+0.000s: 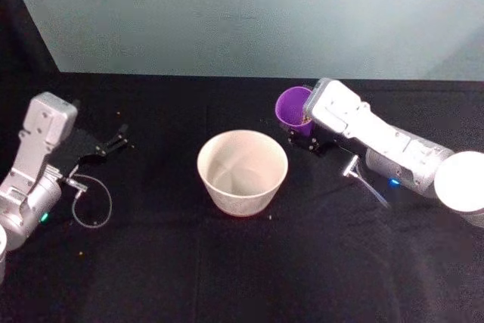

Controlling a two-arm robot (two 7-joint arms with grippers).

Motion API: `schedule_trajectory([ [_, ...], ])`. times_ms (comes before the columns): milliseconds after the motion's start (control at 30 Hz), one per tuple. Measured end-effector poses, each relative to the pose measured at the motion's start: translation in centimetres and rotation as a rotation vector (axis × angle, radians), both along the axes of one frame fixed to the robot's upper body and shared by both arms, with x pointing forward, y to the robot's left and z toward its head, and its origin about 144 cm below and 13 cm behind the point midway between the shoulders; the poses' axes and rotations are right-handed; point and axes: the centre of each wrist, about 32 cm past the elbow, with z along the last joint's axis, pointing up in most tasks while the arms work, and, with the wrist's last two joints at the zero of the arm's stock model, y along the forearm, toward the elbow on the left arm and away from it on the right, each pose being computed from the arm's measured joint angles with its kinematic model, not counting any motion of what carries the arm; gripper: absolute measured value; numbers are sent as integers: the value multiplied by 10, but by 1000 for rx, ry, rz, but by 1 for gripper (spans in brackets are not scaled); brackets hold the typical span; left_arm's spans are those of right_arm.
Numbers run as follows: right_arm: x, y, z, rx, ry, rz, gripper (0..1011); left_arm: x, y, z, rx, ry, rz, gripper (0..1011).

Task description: Pick up the cup and pour the mung beans from the cup into the bowl.

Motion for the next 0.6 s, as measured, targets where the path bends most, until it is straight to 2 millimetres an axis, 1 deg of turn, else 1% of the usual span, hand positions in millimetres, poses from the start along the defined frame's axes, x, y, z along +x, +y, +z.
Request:
schedule_trajectory([
  [300, -3, 13, 8, -126, -87, 11, 730, 0, 0, 0, 0, 0, 0, 1000],
  [600, -5, 23, 4, -205, -123, 27, 730, 0, 0, 0, 0, 0, 0, 1000],
])
